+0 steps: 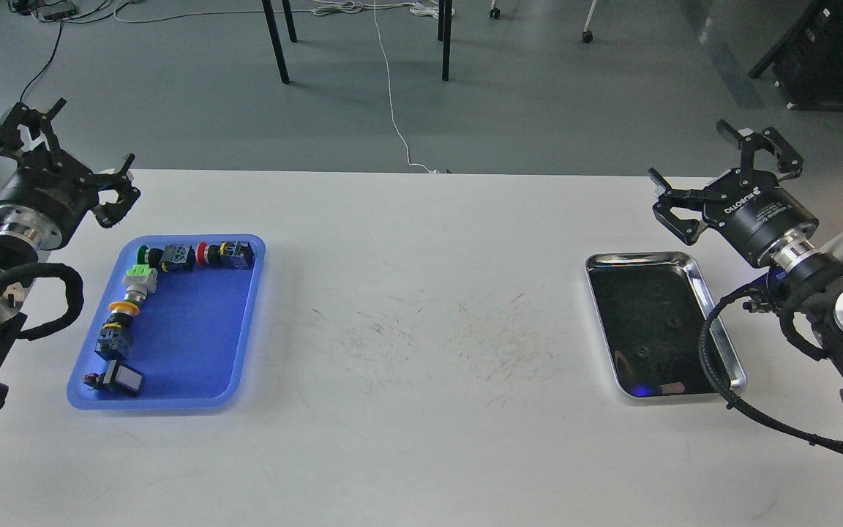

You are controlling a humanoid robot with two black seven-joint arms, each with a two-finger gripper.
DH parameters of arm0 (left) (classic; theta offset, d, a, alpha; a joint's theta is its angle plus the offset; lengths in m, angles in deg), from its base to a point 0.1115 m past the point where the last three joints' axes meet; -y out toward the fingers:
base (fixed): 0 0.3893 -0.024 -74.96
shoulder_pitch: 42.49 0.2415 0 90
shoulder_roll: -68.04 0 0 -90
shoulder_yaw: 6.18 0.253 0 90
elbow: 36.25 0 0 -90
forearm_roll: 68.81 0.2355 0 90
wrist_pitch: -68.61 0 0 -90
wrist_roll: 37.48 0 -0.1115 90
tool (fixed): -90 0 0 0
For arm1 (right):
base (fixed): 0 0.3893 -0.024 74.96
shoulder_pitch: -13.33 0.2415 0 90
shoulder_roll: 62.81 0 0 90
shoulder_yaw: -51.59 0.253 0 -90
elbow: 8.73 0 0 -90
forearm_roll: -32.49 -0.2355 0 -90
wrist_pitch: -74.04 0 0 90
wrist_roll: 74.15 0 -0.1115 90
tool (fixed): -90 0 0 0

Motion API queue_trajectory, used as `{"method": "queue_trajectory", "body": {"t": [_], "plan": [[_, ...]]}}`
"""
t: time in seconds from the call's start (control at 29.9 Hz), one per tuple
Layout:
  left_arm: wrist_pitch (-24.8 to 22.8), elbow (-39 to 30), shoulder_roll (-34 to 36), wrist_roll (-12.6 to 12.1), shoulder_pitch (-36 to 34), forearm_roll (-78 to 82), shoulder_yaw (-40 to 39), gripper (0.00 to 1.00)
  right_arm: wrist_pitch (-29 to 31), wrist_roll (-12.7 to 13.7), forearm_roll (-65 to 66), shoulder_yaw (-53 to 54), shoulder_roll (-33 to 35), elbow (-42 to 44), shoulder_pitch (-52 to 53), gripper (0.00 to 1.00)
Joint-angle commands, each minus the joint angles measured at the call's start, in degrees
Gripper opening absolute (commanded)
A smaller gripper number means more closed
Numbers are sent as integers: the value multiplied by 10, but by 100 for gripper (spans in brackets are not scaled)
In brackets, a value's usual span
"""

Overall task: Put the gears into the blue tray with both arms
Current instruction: 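Move the right gripper down toward the metal tray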

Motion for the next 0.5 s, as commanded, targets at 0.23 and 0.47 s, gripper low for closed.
{"method": "queue_trajectory", "body": {"t": [0.23, 0.47], "plan": [[1, -7, 13, 2, 17, 3, -24, 98, -5, 1, 32, -56, 102, -57, 5, 99], [1, -7, 2, 2, 19, 4, -22, 98, -43, 15, 183, -106, 247, -206, 9, 99]]}}
